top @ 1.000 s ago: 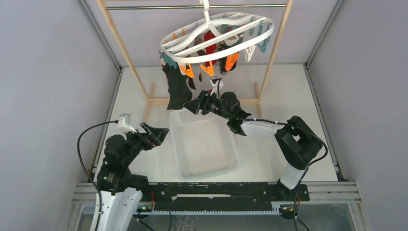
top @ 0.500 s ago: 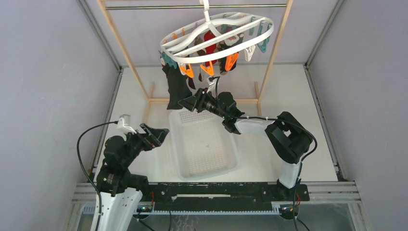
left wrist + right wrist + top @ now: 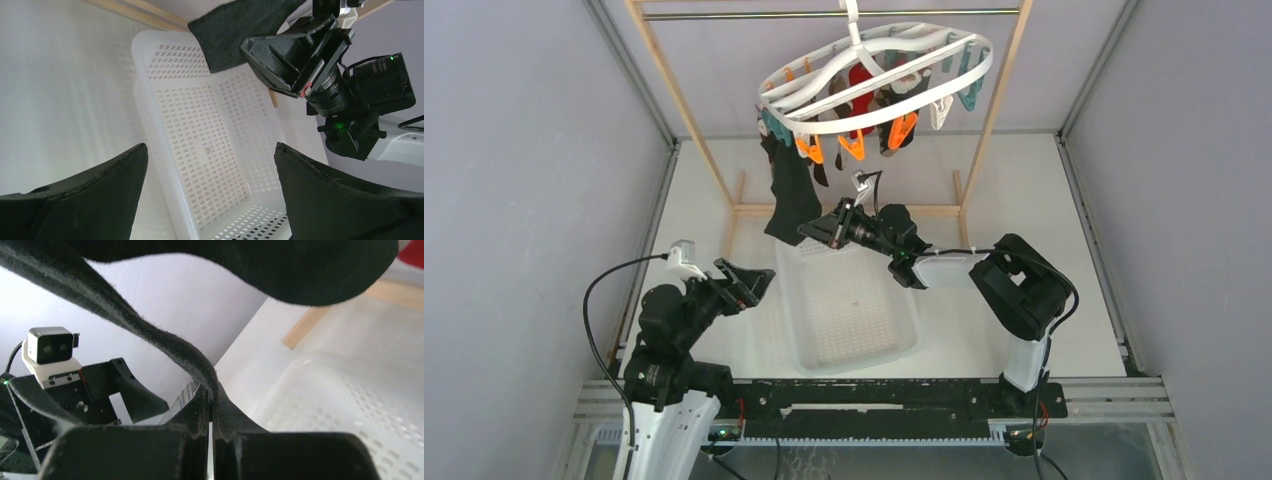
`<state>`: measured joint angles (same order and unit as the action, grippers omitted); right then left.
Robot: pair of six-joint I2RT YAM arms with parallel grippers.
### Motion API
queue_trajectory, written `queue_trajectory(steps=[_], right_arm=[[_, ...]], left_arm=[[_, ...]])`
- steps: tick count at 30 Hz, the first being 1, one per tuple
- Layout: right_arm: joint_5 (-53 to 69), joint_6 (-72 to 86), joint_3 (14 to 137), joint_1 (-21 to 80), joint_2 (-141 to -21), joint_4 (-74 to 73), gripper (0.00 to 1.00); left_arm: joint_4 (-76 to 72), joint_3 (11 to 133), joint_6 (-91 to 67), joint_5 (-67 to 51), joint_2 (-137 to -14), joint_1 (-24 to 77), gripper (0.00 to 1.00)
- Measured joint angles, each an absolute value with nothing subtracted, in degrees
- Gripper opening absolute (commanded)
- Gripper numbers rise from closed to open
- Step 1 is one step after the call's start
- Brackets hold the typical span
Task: Remove the socks clipped to the hanger
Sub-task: Adjust the hanger on the clothesline.
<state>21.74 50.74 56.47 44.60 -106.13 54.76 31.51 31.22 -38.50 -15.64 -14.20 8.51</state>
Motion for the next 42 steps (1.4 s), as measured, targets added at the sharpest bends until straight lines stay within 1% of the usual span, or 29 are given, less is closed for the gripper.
queue_trajectory(steps=[4, 18, 29, 35, 42], right_arm=[[22.39, 51.35, 52.12, 44.66, -102.98, 54.54, 0.00], [22.59, 50.85, 36.56, 43.68, -76.58, 52.36, 0.00], [22.31, 48.95, 32.73, 40.34, -59.09, 43.99, 0.00], [22.63, 48.77, 31.16, 36.58, -50.24, 40.36, 0.00], [24.69, 50.33, 27.51, 28.08, -44.27, 37.41, 0.00]], left_arm=[[32.18, 31.22, -38.50, -15.62, -14.20, 8.51, 1.00], [32.75, 32.77, -38.52, -15.68, -14.24, 8.51, 1.00], [32.80, 33.41, -38.54, -15.68, -14.26, 8.51, 1.00], [32.80, 34.79, -38.57, -15.68, -14.37, 8.51, 1.00], [32.80, 36.82, -38.57, -15.70, -15.09, 8.51, 1.00]])
